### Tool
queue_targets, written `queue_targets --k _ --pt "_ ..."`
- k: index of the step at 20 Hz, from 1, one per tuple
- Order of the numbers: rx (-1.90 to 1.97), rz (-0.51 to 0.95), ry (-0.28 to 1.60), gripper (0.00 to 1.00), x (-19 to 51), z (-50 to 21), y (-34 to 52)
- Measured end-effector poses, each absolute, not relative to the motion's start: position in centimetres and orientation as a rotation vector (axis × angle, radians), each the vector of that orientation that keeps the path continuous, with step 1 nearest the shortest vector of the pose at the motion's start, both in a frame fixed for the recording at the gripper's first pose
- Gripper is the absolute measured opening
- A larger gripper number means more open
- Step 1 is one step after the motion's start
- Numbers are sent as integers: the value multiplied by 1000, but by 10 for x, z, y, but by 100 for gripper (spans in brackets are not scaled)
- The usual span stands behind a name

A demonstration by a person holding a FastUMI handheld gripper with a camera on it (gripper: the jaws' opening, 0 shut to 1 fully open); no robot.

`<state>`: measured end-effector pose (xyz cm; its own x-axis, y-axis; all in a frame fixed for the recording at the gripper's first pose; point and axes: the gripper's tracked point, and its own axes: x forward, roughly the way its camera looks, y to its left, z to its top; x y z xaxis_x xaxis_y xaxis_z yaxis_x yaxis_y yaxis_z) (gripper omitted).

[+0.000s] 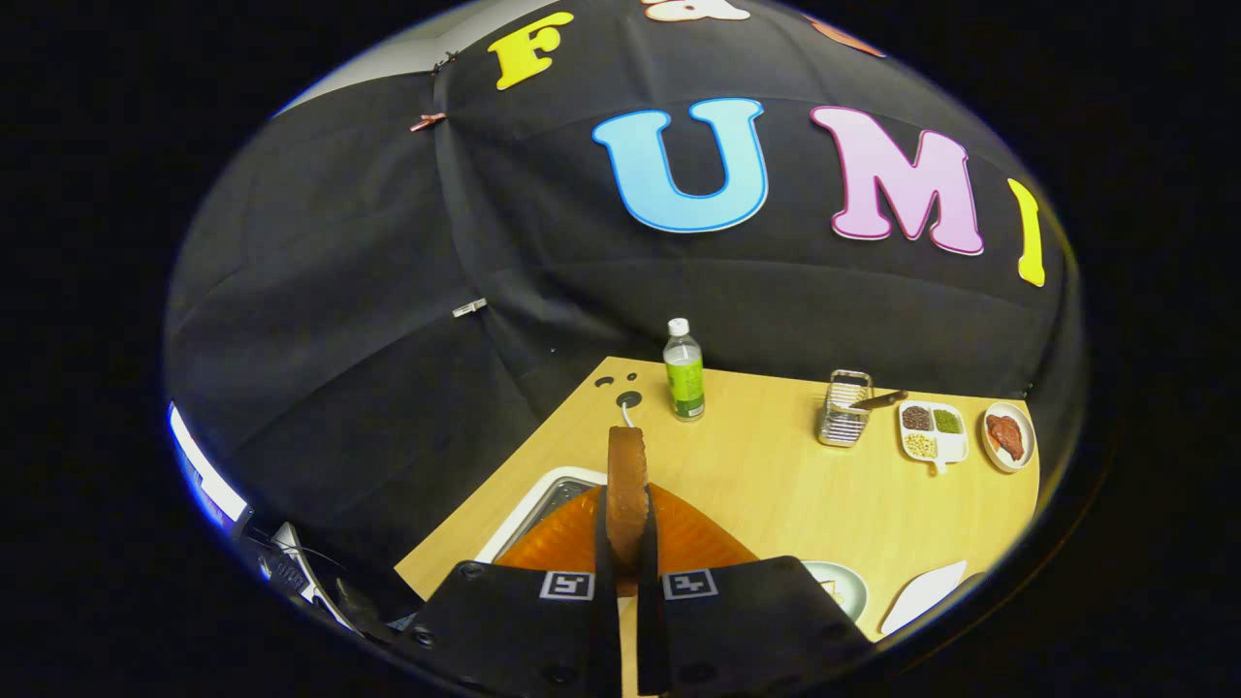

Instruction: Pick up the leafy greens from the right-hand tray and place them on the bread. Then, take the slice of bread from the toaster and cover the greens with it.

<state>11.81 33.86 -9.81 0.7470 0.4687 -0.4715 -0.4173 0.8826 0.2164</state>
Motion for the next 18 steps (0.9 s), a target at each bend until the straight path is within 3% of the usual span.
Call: queue_targets --k 8,18 --pt "214 356 658 11 110 -160 244" --pt "348 327 797 11 93 -252 214"
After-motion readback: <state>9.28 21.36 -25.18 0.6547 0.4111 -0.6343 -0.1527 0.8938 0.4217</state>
